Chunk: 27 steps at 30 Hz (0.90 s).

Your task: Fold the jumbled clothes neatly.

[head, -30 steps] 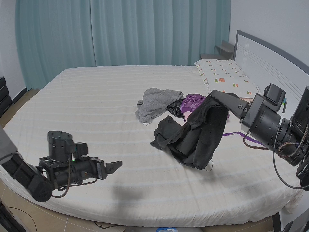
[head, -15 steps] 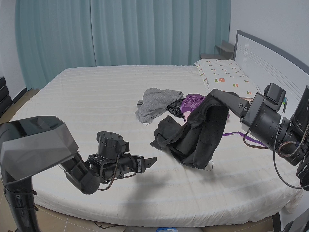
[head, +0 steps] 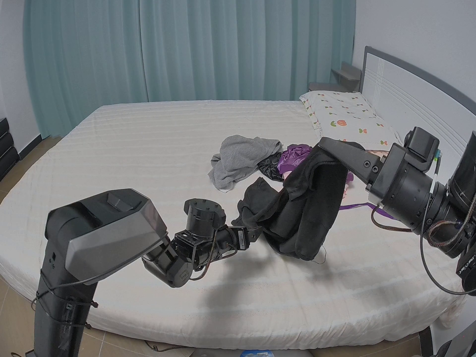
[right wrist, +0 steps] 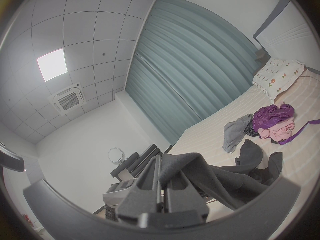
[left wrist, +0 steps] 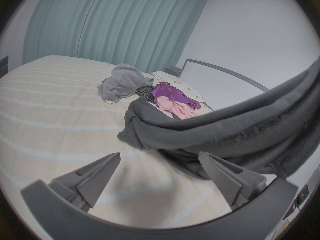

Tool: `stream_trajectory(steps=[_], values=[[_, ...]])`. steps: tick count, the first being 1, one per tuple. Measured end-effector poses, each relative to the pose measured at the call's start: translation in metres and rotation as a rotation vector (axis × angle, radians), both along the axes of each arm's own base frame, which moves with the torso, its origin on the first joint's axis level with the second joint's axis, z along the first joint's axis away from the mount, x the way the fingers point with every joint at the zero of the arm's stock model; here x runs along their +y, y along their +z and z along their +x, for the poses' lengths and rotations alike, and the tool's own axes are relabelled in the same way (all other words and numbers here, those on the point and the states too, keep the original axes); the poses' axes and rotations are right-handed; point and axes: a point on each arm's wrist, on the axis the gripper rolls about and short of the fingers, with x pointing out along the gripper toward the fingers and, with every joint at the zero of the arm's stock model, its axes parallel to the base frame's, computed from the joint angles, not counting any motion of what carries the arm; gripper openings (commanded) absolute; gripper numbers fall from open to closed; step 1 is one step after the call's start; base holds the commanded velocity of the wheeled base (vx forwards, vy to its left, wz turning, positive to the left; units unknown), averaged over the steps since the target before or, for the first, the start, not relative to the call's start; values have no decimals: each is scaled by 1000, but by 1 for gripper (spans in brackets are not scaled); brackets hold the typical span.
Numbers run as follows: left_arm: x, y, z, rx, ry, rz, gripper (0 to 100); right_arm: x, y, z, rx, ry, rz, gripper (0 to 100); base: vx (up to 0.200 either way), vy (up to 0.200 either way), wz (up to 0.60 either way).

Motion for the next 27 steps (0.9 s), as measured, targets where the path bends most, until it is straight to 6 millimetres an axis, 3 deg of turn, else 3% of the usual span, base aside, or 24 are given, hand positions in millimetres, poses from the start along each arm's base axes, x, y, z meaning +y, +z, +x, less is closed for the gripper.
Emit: stream_trajectory(steps=[8,9,19,27], values=[[-21,-18,30,-77,110,1,100,1,0,-1,-2,5,2,0,0,0,0],[-23,-20,33,-86,122,1,0,1,1,-2,-3,5,3,0,0,0,0],[-35,-40,63,-128,233,20,0,-7,7,0,-39,-26,34,0,0,0,0],[-23,-59,66,-100,292,61,0,-25,9,13,-49,-102,38,0,0,0,0]])
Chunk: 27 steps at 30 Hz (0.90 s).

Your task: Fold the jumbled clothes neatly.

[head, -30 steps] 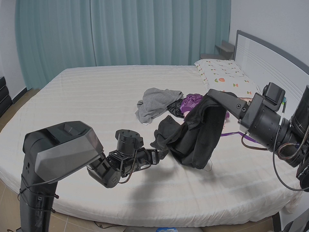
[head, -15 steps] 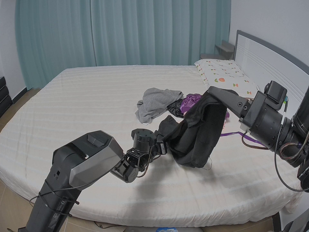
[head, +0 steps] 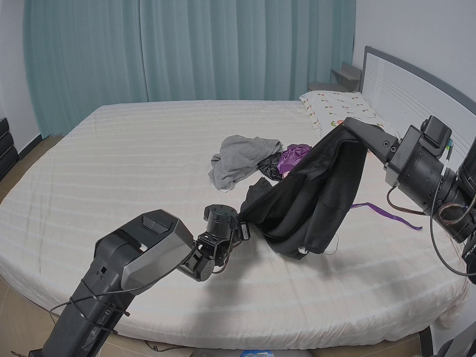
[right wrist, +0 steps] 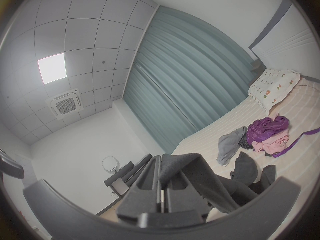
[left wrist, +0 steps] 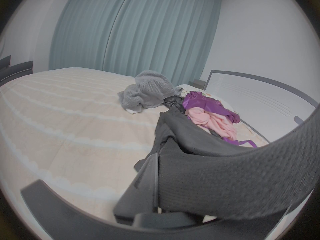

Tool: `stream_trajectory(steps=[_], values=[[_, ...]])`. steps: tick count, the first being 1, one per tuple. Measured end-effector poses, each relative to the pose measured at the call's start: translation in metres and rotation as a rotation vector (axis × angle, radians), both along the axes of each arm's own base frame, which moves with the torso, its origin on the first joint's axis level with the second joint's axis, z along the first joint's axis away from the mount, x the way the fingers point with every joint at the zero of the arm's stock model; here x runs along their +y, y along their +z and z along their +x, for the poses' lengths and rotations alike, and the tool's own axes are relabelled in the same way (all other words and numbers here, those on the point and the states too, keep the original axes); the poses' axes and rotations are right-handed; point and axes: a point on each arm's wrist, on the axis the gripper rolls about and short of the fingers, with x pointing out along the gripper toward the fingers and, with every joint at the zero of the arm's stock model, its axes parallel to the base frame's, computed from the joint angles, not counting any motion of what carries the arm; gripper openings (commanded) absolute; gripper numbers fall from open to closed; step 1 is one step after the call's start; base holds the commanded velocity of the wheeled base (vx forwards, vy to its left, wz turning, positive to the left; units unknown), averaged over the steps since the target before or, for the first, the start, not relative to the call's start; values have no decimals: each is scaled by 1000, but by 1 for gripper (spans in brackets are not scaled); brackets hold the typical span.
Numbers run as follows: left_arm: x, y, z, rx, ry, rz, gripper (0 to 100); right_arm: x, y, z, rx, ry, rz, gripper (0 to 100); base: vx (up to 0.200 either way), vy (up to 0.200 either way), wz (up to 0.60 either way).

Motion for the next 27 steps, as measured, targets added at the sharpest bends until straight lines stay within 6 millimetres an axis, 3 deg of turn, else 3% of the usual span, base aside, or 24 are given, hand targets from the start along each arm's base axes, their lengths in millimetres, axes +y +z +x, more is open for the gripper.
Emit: stream_trajectory(steps=[4,9,15,23,27], values=[[18,1,-6,47,36,10,0,-10,-1,9,5,-38,-7,0,0,0,0],[42,26,-13,68,86,-17,0,-20,-7,26,23,-88,-20,0,0,0,0],[66,91,-27,19,127,-108,0,-21,-11,60,37,-162,-23,0,0,0,0],[105,187,-54,-117,161,-239,0,-21,32,105,-120,-299,59,0,0,0,0],[121,216,-78,-143,150,-305,0,-20,39,112,-156,-325,51,0,0,0,0]])
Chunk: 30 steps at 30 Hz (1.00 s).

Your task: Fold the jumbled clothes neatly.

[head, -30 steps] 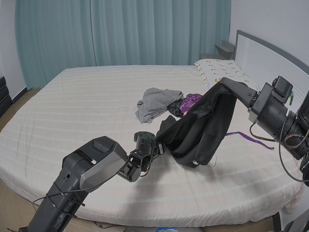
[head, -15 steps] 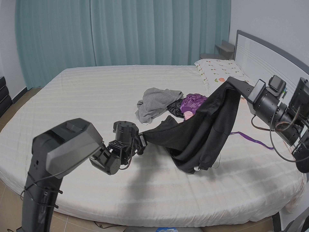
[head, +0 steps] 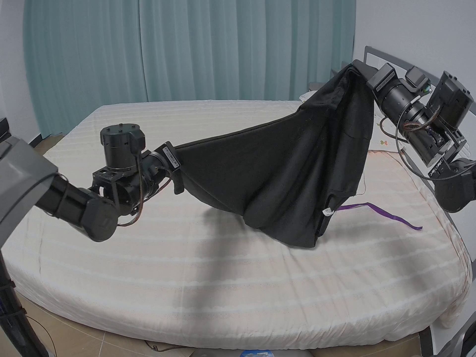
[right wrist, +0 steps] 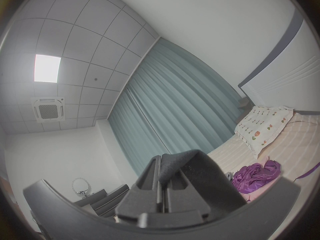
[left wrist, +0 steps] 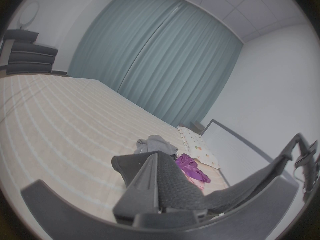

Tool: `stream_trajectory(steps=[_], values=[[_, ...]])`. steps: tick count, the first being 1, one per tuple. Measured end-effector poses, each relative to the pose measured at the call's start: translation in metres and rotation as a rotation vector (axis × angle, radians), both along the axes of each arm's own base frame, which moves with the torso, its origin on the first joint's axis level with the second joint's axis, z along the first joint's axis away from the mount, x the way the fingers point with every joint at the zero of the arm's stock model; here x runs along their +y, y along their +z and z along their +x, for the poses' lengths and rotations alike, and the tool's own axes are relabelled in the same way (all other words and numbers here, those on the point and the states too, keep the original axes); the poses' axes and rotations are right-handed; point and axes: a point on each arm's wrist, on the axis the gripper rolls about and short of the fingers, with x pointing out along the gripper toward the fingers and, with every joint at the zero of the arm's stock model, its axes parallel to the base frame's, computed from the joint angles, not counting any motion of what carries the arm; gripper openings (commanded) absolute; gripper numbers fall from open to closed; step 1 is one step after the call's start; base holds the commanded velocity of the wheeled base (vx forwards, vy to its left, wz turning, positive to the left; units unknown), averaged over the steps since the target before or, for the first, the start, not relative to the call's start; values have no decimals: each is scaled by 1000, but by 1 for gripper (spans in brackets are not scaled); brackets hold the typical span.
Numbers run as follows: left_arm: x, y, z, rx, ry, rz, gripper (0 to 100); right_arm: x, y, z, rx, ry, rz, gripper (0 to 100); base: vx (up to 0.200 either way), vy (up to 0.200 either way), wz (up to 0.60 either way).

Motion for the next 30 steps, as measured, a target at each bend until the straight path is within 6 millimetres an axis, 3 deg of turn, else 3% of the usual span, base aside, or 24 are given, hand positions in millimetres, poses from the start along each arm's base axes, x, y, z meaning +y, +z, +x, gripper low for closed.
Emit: stream_trajectory(steps=[4,11,14,21,30], values=[[10,0,-26,38,-35,-24,0,4,-20,3,56,3,-34,0,0,0,0],[13,-21,-62,158,-81,-66,0,14,-97,0,304,34,-98,0,0,0,0],[13,-31,-73,211,-93,-86,0,19,-118,1,377,52,-64,0,0,0,0],[11,-48,-78,251,-92,-130,0,26,-153,-8,506,85,-62,0,0,0,0],[14,-75,-88,309,-80,-158,0,28,-170,-15,579,95,-61,0,-133,0,0]])
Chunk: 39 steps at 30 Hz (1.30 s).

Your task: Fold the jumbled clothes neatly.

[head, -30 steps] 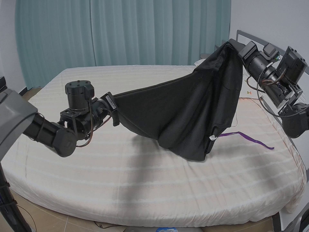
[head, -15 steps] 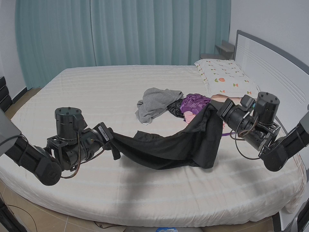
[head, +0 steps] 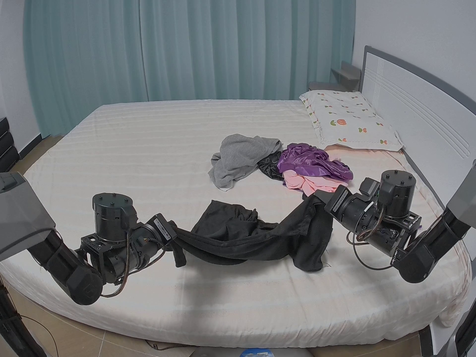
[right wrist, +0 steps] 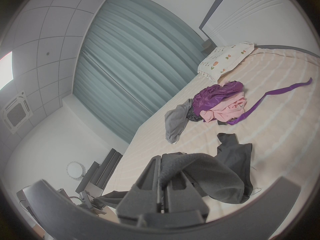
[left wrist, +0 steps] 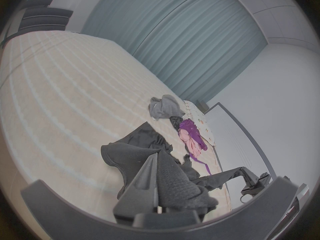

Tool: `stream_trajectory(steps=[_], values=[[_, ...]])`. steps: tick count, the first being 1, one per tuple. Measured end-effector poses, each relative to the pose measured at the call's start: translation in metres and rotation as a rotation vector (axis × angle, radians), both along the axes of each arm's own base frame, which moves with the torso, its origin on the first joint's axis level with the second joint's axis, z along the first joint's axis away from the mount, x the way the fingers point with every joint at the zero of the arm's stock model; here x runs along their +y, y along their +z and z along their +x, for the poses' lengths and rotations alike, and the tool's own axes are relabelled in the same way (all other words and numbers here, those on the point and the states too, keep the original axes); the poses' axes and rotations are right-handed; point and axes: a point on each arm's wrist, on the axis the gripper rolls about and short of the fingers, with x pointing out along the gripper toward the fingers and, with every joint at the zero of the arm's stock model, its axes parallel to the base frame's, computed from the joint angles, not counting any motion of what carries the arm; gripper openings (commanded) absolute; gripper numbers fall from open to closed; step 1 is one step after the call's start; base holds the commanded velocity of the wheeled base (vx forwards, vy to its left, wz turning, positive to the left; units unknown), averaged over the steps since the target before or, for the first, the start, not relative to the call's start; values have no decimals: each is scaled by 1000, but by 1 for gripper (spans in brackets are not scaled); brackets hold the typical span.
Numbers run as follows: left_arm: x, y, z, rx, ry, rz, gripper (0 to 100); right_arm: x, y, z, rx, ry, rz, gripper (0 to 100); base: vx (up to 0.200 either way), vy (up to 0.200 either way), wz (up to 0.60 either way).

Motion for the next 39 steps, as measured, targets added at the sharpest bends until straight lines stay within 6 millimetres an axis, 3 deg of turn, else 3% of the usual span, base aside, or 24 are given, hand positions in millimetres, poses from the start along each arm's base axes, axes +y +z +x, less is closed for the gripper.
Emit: stream_trajectory(steps=[10,25,39], values=[[-2,-10,3,3,6,4,0,2,-7,1,14,4,-6,0,0,0,0],[7,-7,9,8,64,-65,0,8,-10,-1,15,1,-20,0,0,200,0],[12,6,3,-23,74,-76,0,8,4,2,-97,-50,24,0,0,200,0]])
